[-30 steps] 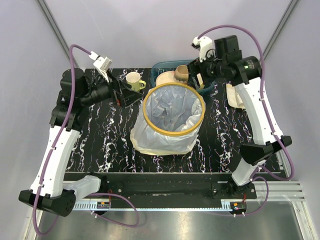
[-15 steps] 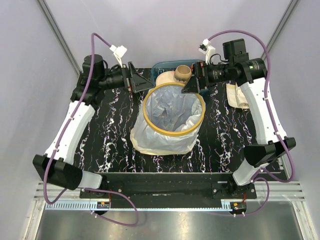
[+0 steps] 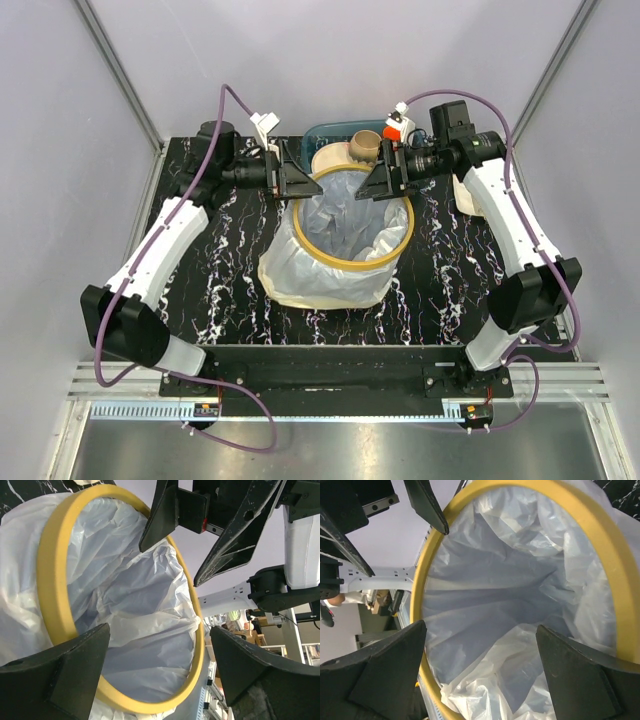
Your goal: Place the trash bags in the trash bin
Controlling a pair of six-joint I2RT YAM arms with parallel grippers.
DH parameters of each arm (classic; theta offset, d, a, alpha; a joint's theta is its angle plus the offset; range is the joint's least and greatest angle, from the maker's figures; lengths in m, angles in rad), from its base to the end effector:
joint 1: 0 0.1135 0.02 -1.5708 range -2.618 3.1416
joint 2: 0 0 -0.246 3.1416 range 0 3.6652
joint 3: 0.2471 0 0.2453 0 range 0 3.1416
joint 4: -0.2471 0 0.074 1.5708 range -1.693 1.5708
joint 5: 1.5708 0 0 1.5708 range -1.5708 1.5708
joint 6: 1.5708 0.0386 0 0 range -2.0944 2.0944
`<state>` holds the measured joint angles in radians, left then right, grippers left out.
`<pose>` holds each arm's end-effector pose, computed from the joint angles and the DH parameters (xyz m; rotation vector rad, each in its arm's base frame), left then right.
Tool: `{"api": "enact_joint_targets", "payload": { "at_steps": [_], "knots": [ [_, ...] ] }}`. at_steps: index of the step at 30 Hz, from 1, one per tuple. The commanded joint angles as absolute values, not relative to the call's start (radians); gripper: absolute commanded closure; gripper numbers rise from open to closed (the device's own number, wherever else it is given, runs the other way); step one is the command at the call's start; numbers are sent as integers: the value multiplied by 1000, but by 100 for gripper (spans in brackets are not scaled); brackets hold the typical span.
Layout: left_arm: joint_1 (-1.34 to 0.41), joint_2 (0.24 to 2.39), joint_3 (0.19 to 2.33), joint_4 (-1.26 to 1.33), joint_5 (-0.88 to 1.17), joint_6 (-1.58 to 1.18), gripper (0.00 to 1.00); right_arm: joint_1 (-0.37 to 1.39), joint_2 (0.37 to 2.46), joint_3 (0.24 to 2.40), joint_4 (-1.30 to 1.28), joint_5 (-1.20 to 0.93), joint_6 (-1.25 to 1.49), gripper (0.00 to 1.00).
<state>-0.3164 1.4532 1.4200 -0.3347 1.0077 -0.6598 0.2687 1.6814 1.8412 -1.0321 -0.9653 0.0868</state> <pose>0.2931 -0.1303 0.3758 0.3968 2.0631 -1.5892 0.3137 0.1193 0.3816 -0.6461 2.2510 1.3345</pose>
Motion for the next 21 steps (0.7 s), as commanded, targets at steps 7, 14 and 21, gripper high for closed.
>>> {"api": "enact_joint_targets", "payload": {
  "at_steps": [7, 14, 21],
  "knots": [
    [-299, 1486, 1348, -362, 983, -640, 11, 252, 1678, 1753, -956, -1023, 112, 0],
    [-284, 1428, 1371, -258, 1012, -667, 9, 252, 1663, 1816, -939, -1060, 135, 0],
    [-281, 1319, 1397, -69, 1051, -750, 6, 268, 1667, 1891, -960, -1054, 144, 0]
  ]
}}
